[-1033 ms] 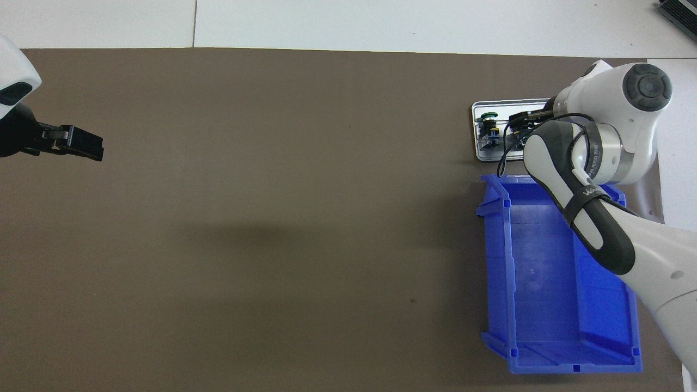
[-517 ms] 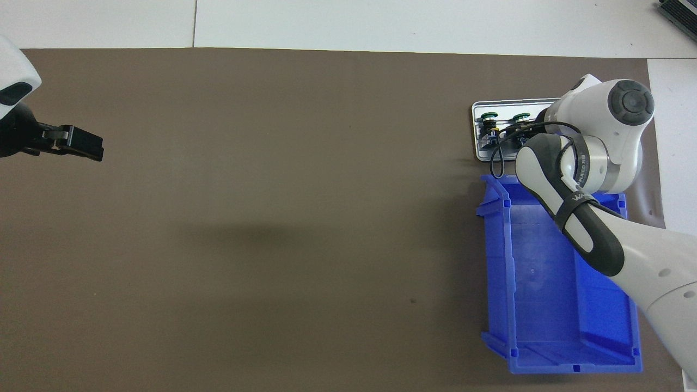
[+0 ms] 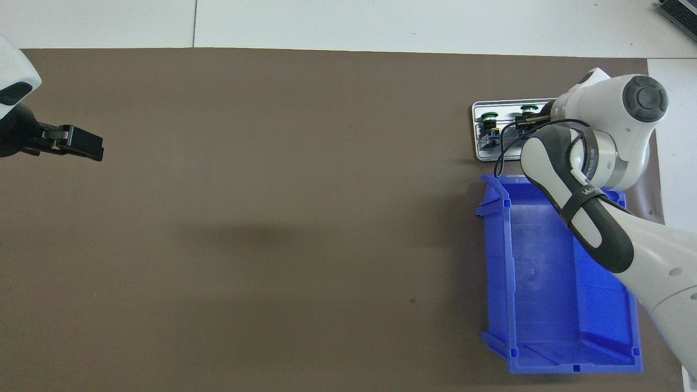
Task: Place and press button with both arms
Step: 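Reach the right gripper into the metal tray and grasp a green button, then carry the green button with the right gripper to the table center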
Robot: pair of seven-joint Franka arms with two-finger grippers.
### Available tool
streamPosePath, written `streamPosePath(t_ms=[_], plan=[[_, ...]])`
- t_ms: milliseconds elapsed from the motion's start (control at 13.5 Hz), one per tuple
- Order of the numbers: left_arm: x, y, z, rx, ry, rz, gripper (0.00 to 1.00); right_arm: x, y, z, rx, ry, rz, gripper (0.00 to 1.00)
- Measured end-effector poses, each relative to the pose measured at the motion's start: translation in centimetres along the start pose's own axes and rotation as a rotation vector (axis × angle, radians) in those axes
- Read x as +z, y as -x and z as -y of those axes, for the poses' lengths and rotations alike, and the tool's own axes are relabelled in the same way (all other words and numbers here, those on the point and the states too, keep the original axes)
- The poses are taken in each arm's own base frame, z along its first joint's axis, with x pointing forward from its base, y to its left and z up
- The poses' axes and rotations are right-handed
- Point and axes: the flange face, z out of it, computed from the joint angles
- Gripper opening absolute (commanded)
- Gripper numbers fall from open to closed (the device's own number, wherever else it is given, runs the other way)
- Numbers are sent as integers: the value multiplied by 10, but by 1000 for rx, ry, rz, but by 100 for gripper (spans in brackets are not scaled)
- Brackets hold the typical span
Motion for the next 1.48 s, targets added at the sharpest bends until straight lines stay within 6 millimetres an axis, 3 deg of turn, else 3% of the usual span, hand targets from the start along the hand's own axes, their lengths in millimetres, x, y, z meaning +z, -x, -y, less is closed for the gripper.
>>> streamPosePath(t_ms=[148, 369, 591, 738, 1033, 1329, 1476], plan=[[0, 0, 0, 0, 0, 0, 100, -26, -14, 3, 67, 3, 10, 0], [0, 0, 0, 0, 0, 0, 100, -88, -36, 8, 203, 41, 36, 0], [0, 0, 0, 0, 0, 0, 100, -134, -43, 40, 465, 53, 62, 0], [0, 0, 0, 0, 0, 0, 100, -150, -41, 82, 652, 77, 67, 0], [0, 0, 0, 0, 0, 0, 100, -162, -27, 194, 1035, 79, 55, 0], [0, 0, 0, 0, 0, 0, 100, -167, 5, 308, 1270, 70, 66, 0], [0, 0, 0, 0, 0, 0, 100, -165, 24, 355, 1339, 69, 73, 0]])
